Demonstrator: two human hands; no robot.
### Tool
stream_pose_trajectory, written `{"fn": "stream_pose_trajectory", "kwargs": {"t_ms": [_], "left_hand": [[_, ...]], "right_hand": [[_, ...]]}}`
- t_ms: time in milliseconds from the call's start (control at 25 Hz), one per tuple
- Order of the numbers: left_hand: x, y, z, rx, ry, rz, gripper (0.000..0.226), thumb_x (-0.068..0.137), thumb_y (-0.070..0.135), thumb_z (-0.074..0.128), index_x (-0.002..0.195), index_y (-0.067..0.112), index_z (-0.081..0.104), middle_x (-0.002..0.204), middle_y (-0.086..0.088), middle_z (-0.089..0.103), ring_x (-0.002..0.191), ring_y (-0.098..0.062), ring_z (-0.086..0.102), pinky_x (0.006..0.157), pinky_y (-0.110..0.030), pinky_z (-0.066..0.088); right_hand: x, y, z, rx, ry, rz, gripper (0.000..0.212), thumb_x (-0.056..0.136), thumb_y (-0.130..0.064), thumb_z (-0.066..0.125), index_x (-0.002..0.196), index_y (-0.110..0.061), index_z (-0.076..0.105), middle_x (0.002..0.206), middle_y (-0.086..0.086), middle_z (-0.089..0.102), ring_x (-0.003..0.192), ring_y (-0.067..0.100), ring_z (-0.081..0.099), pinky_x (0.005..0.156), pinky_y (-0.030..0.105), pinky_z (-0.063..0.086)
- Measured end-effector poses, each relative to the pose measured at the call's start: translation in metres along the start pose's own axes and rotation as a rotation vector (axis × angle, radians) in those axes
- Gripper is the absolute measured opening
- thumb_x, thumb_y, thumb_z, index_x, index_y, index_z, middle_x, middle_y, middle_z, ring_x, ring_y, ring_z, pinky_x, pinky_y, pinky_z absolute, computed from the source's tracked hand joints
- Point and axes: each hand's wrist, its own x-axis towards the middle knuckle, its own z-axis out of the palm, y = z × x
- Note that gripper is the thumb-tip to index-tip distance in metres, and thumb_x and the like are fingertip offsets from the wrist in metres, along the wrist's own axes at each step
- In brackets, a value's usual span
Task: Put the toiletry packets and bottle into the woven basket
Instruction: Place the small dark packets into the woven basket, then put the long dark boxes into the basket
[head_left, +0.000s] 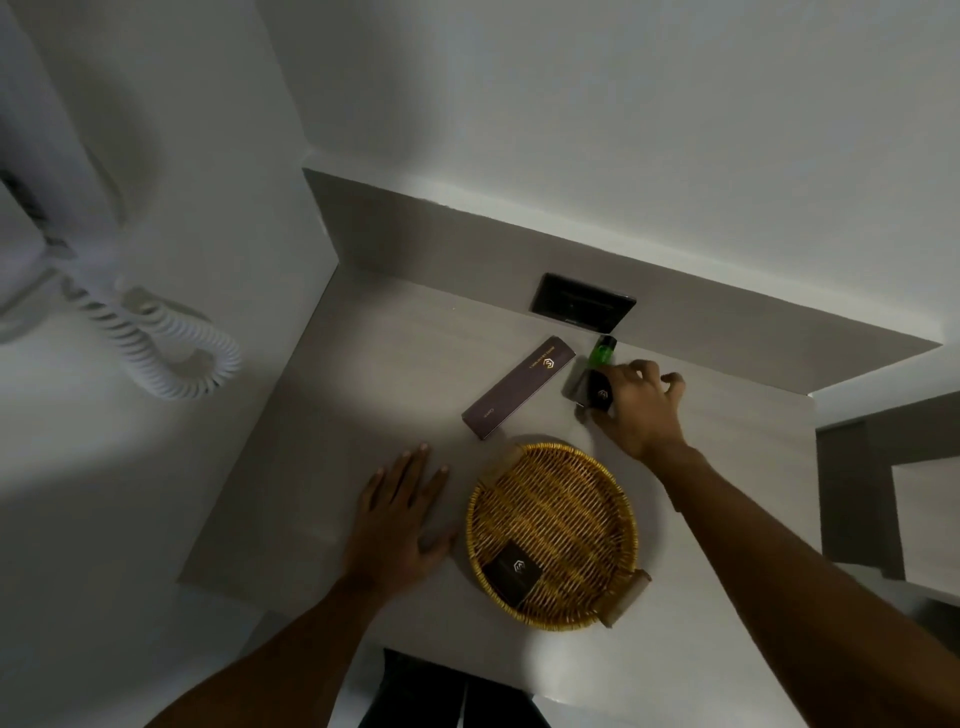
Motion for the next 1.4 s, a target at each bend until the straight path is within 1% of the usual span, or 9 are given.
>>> {"fn": "stream_pose_trajectory", "kwargs": {"t_ms": [120,280,440,680,840,1000,1080,1200,1400], "left_hand": [[0.000,0.000,-0.001,-0.013,-0.010,-0.003,0.081,0.089,0.070,0.041,0.157,0.032,0.020,0.169,-0.005,0.011,0.154,-0.025,0.012,0.119,-0.046,0.014],[0.001,0.000,-0.003,-0.051,-0.019,-0.004,0.081,0.088,0.070,0.040,0.157,0.031,0.021,0.169,-0.005,0.010,0.154,-0.026,0.012,0.119,-0.047,0.015],[0.002,0.000,-0.003,-0.059,-0.019,-0.010,0.082,0.088,0.070,0.042,0.157,0.032,0.022,0.169,-0.004,0.010,0.154,-0.025,0.011,0.120,-0.044,0.011],[0.002,0.001,-0.005,-0.052,0.007,0.006,0.080,0.088,0.069,0.044,0.156,0.030,0.027,0.168,-0.005,0.014,0.154,-0.025,0.012,0.118,-0.045,0.015],[0.001,0.000,-0.005,-0.045,-0.004,0.012,0.081,0.088,0.071,0.043,0.155,0.028,0.029,0.168,-0.006,0.014,0.154,-0.026,0.012,0.119,-0.046,0.015],[0.002,0.000,-0.005,-0.025,-0.016,0.016,0.082,0.087,0.072,0.044,0.154,0.028,0.031,0.167,-0.007,0.016,0.154,-0.026,0.013,0.120,-0.047,0.014],[0.003,0.000,-0.006,-0.025,-0.022,0.018,0.082,0.087,0.073,0.042,0.154,0.026,0.033,0.167,-0.008,0.017,0.154,-0.027,0.014,0.119,-0.047,0.016],[0.002,0.001,-0.007,-0.028,-0.006,0.022,0.082,0.086,0.072,0.044,0.153,0.026,0.034,0.166,-0.009,0.020,0.153,-0.027,0.015,0.119,-0.048,0.017],[0.002,0.002,-0.010,-0.027,0.006,0.030,0.082,0.085,0.069,0.048,0.153,0.026,0.034,0.166,-0.010,0.020,0.153,-0.028,0.017,0.119,-0.046,0.015]], "right_hand": [[-0.025,-0.003,-0.022,0.195,0.067,-0.262,0.059,0.076,-0.029,0.074,0.130,-0.023,0.049,0.128,0.008,0.061,0.123,0.026,0.046,0.099,0.047,0.037],[-0.087,-0.019,0.002,0.185,-0.269,-0.604,0.052,0.082,-0.023,0.070,0.129,-0.029,0.051,0.132,-0.001,0.059,0.128,0.015,0.047,0.106,0.029,0.032],[-0.102,-0.028,0.041,0.077,-0.393,-0.609,0.049,0.090,-0.020,0.060,0.137,-0.027,0.047,0.145,0.001,0.049,0.140,0.021,0.033,0.116,0.039,0.027],[-0.112,-0.043,0.048,0.078,-0.321,-0.667,0.054,0.083,-0.011,0.068,0.134,-0.019,0.052,0.138,0.008,0.056,0.133,0.030,0.042,0.109,0.047,0.039],[-0.115,-0.036,0.027,0.177,-0.288,-0.536,0.056,0.085,-0.029,0.065,0.137,-0.028,0.044,0.144,0.000,0.049,0.136,0.020,0.037,0.111,0.043,0.033],[-0.106,0.014,0.006,0.203,0.116,-0.003,0.055,0.083,-0.031,0.068,0.134,-0.018,0.048,0.136,0.009,0.055,0.118,0.030,0.052,0.093,0.048,0.048],[-0.109,0.037,0.011,0.077,0.090,0.215,0.059,0.082,-0.024,0.071,0.135,-0.012,0.047,0.135,0.017,0.053,0.114,0.037,0.052,0.089,0.051,0.048],[-0.125,0.063,0.027,0.003,0.009,0.295,0.066,0.085,-0.028,0.069,0.142,-0.016,0.038,0.135,0.019,0.047,0.114,0.040,0.050,0.087,0.054,0.048],[-0.125,0.081,0.023,0.236,0.003,0.346,0.046,0.085,-0.015,0.069,0.127,-0.003,0.054,0.118,0.026,0.057,0.097,0.041,0.057,0.077,0.048,0.053]]}}
